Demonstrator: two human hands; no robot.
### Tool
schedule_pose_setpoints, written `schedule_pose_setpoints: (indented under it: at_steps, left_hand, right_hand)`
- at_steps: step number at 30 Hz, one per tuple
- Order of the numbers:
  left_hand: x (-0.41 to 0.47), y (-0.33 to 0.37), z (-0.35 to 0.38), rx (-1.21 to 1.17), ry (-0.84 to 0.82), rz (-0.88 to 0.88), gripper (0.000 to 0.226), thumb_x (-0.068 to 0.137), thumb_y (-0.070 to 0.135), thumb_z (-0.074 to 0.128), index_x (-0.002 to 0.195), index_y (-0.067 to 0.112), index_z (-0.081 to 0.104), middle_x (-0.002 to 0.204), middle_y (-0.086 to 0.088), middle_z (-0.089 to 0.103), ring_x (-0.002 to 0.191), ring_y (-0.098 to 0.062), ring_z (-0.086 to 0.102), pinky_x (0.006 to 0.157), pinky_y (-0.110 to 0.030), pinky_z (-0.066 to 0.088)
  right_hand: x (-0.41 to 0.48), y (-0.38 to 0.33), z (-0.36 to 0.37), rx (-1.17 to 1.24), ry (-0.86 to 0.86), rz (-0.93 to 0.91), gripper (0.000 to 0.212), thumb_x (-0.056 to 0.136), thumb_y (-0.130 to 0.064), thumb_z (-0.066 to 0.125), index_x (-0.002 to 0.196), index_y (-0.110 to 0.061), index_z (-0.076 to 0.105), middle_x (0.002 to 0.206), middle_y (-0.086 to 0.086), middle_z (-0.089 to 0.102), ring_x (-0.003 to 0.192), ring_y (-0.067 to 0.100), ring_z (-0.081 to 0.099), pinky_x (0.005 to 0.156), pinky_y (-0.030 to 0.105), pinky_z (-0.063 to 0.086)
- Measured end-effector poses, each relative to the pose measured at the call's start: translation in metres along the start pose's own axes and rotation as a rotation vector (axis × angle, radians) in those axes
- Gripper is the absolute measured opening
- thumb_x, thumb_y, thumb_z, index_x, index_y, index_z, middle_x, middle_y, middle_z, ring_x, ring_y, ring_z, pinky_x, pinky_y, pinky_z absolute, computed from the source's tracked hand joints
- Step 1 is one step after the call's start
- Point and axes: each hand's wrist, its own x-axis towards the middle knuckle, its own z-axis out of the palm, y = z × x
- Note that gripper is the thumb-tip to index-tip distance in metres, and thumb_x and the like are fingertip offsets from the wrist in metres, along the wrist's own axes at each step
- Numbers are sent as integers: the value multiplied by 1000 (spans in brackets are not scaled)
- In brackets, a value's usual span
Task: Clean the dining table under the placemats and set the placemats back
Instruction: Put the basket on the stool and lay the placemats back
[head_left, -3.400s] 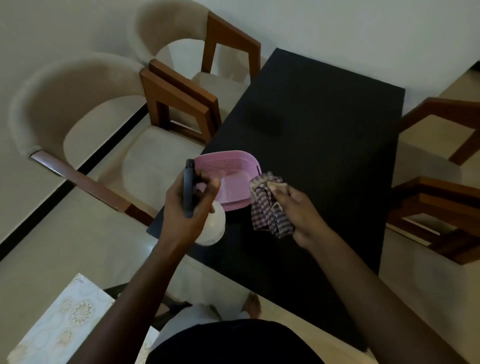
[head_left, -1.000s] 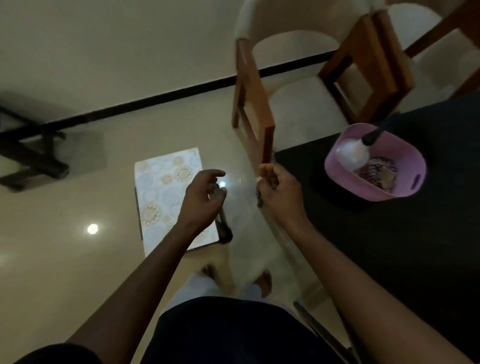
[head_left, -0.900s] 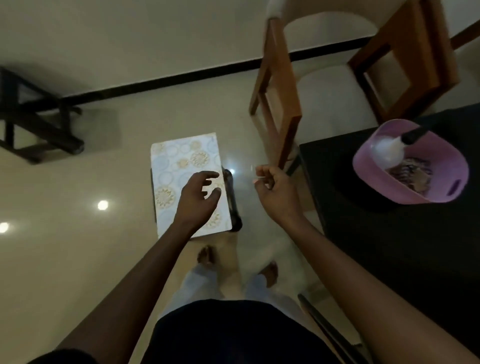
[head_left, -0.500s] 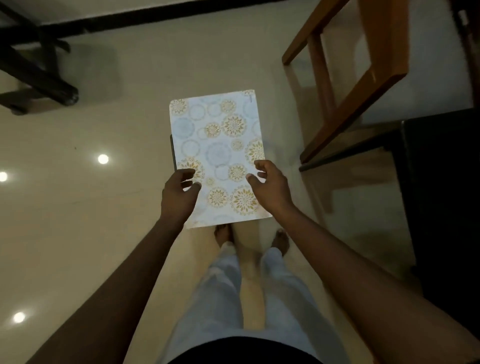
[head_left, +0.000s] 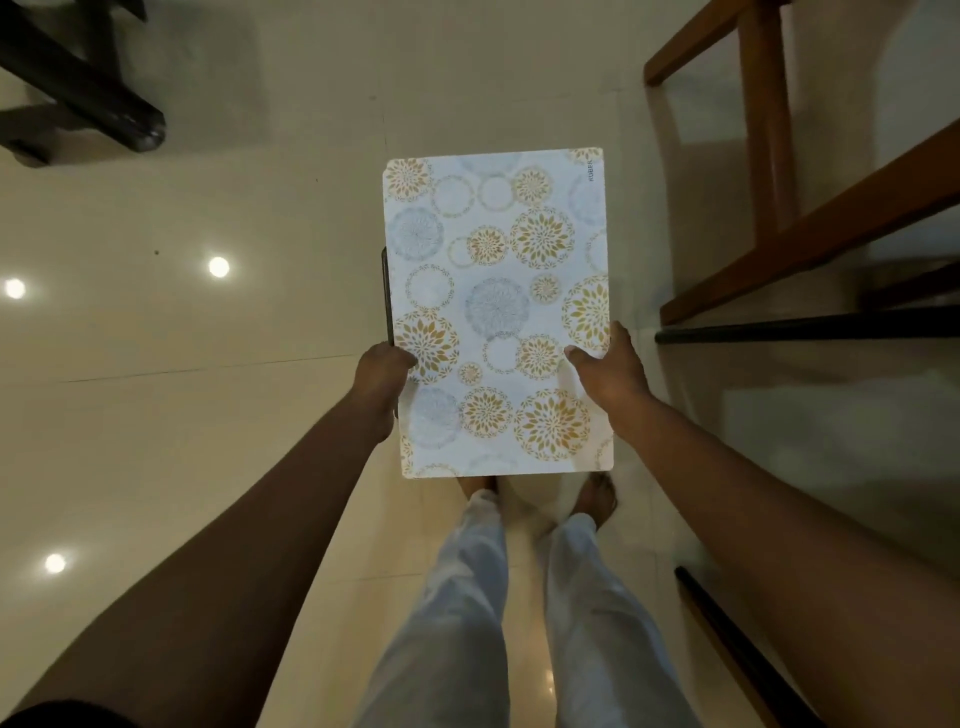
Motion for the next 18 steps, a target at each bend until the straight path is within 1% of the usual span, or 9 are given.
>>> schedule_pose_setpoints:
  at_steps: [4,6,7,9,11,13,15,16,18]
  left_hand:
    - [7,-2,-1,-7,2,18,27,103,6,56,130,9,58,119,1,54,115,-20,45,98,-34,36]
    - [9,-1,-6,20,29,-1,12,102,6,58,110,14,63,110,0,56,114,-23,46,100,-35,36]
    - [8,0,-10,31,39,4,14,102,6,59,111,14,65,112,-4,60,118,-27,51,102,-37,40]
    - [6,1,-15,-3,50,17,41,100,6,62,141,7,60,140,-14,62,133,-36,56,113,-46,42]
    - [-4,2,-19,-18,52,49,49,98,6,65,147,7,58,145,-15,62,130,-35,60,112,-48,45]
    - [-17,6,-19,-35,82,101,43,96,4,67,139,7,66,125,-13,72,113,-31,68,101,-44,53]
    - [-36,16,-18,-57,127,178,28,93,-1,67,117,11,77,94,-7,74,93,-27,66,85,-40,54]
    - [-47,24,-18,-62,137,215,23,92,-2,67,103,15,78,85,-3,73,88,-25,65,84,-40,54]
    - [-74,39,-14,-50,135,303,22,90,0,70,97,19,78,87,-3,76,87,-25,71,92,-44,59]
  right_hand:
    - [4,1,-6,54,61,-3,55,98,-37,70,148,-19,53,145,6,60,127,26,60,99,35,51]
    - [1,-1,-10,109,5,-21,29,101,-29,68,128,-18,68,127,2,70,101,13,66,78,26,51]
    - [-2,-2,-11,127,-21,-34,25,102,-24,66,126,-18,70,123,0,71,94,6,63,72,23,48]
    - [-9,-4,-11,160,-24,-65,27,104,-15,62,130,-17,69,120,-2,71,94,4,63,75,22,48]
    - [-20,-8,-11,208,13,-92,29,104,-9,59,129,-18,69,113,-6,71,100,9,65,86,27,51]
    - [-33,-12,-15,250,61,-113,29,103,-5,58,125,-21,68,111,-9,70,103,11,67,96,35,55]
    - [-49,-14,-24,294,92,-130,30,103,-4,58,124,-22,67,120,-4,71,112,16,67,104,42,54]
    - [-57,-15,-30,320,103,-140,31,103,-5,58,129,-21,65,126,-1,70,117,18,66,106,44,54]
    - [-82,-16,-50,361,151,-168,38,103,-8,58,139,-20,61,135,0,67,123,18,64,107,43,53]
